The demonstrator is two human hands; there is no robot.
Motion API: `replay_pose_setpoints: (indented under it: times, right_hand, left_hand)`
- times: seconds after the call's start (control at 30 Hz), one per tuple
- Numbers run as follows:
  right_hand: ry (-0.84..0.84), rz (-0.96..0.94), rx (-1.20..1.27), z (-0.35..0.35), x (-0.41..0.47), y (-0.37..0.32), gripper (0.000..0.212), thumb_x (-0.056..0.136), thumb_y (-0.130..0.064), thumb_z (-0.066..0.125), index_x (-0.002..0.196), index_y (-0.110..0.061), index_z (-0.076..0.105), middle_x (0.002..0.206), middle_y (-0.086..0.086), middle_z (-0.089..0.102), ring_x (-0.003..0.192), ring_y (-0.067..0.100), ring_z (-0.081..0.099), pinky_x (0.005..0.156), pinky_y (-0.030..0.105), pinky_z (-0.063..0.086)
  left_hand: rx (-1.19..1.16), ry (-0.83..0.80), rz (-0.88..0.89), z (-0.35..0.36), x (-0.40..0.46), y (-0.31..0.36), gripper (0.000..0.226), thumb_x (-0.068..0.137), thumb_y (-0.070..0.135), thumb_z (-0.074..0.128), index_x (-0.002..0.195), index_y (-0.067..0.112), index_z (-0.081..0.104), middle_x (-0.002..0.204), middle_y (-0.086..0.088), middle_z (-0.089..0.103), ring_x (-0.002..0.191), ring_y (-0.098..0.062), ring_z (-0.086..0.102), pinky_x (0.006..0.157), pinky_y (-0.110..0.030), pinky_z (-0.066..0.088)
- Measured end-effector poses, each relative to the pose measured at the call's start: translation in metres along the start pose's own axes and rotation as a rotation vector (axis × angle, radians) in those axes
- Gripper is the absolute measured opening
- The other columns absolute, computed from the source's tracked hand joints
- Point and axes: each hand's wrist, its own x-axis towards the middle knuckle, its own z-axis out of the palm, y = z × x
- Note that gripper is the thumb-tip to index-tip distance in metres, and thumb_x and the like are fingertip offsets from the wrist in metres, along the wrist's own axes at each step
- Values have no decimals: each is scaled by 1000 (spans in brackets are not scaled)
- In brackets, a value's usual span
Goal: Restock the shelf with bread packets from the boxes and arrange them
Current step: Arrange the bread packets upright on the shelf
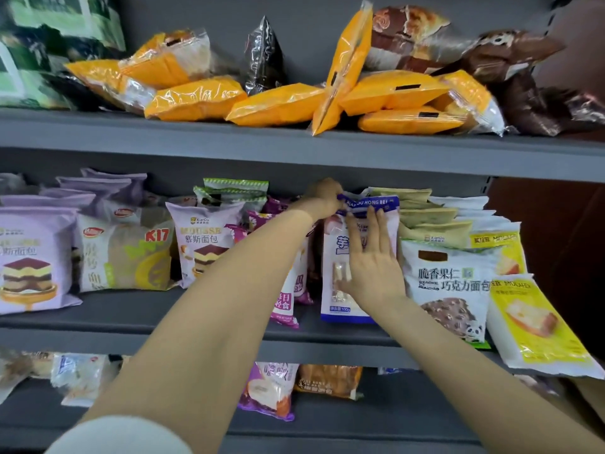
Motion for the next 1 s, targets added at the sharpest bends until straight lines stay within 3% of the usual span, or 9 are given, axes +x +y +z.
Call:
replay_pose_setpoints:
  times: [0.1,0.23,0.37,0.5,0.57,0.63,0.7,0.83,1.0]
  right_hand:
    - [-33,-5,40,-5,0,0,106,79,-40,70,151,-13,-3,157,20,-6,146,31,-10,119,38,5]
    - [89,23,-8,4,-4,-7,114,51,-38,90,146,-9,32,148,27,31,142,39,24,104,44,39]
    - [130,2,-13,21,2,-4,117,35,-40,94,135,-3,48,136,27,49,130,43,43,97,51,43]
    - [64,-50,-49,29,7,7,114,36,-45,93,132,1,50,130,25,55,124,44,49,93,53,46]
    - [26,-51,-27,25,7,10,119,41,-44,92,138,1,41,138,27,46,131,44,41,99,53,43]
    - [-76,-104,-6,19,7,16,125,58,-39,86,150,-5,9,155,24,13,146,37,8,114,50,27]
    - [-208,-150,4,13,5,23,130,65,-32,83,149,-13,-15,157,15,-11,146,29,-15,119,46,17]
    - [-119,-155,-98,16,5,23,134,58,-25,88,149,-14,-11,158,16,0,147,30,-5,115,42,29]
    - [-266,-161,-138,8,20,20,128,70,-30,79,147,-16,-22,157,8,-18,145,24,-18,118,40,9]
  left_hand:
    - [69,63,-38,0,2,-6,21,96,18,52,104,5,65,112,-14,65,104,-27,60,82,-29,43]
    - [154,140,-102,-4,-3,-18,16,98,14,45,88,8,56,113,-17,63,102,-30,59,80,-33,43]
    - [206,176,-222,-7,-11,-16,22,95,17,50,114,8,57,125,-13,57,114,-33,55,99,-46,43]
    - [127,117,6,-15,-25,-3,39,94,14,47,133,10,46,141,-11,47,128,-29,47,106,-42,40]
    - [171,-2,122,-17,-38,-3,59,89,24,53,143,18,32,149,-6,36,135,-26,37,109,-41,36]
    - [419,-148,168,-14,-48,-9,84,77,36,59,149,25,16,157,0,20,142,-23,23,114,-43,27]
    - [605,-226,147,-8,-56,-14,109,71,49,70,152,23,1,160,3,1,147,-22,8,119,-42,17]
    - [693,-81,133,5,-59,-10,115,67,58,73,151,16,7,160,-1,4,146,-22,14,117,-41,14]
    - [764,-71,41,17,-58,-10,113,69,61,69,151,17,6,160,-2,-2,146,-24,9,117,-53,4]
